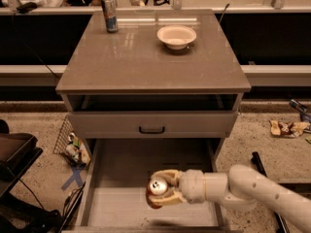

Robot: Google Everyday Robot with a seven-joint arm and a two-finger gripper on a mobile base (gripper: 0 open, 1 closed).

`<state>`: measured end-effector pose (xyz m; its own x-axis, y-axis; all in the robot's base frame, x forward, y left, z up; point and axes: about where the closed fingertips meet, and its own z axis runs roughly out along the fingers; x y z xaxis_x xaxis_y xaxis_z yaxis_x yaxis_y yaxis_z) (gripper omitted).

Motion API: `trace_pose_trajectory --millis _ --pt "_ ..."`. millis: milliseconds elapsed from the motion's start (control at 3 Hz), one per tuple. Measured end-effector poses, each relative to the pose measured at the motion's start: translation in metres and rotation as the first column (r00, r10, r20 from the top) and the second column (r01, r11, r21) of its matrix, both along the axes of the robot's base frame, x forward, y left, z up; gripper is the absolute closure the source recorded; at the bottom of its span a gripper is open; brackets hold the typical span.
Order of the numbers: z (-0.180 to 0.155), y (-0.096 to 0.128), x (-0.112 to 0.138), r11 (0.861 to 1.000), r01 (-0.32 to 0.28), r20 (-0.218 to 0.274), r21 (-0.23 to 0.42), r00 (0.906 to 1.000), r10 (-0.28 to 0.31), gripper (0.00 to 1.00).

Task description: Pick coke can from middle drawer and place on counter

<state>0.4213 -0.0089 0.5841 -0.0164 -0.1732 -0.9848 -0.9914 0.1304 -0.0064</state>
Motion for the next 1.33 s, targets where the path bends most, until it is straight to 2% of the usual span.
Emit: trace_pose_trajectory --millis 333,667,1000,1333 --pt "0.077 0.006 -0.010 1.000 -0.029 -0.019 0.005 0.9994 0.029 1.00" --pt "0.174 0.019 0.003 1.000 -0.016 -0.026 0.006 0.9995 0.017 1.00" --pt "0.225 0.018 0.019 0.999 0.035 -0.048 0.024 0.9983 -0.034 1.00" --pt "0.225 0.018 0.019 0.999 0.035 -0.048 0.024 0.9983 -0.034 1.00"
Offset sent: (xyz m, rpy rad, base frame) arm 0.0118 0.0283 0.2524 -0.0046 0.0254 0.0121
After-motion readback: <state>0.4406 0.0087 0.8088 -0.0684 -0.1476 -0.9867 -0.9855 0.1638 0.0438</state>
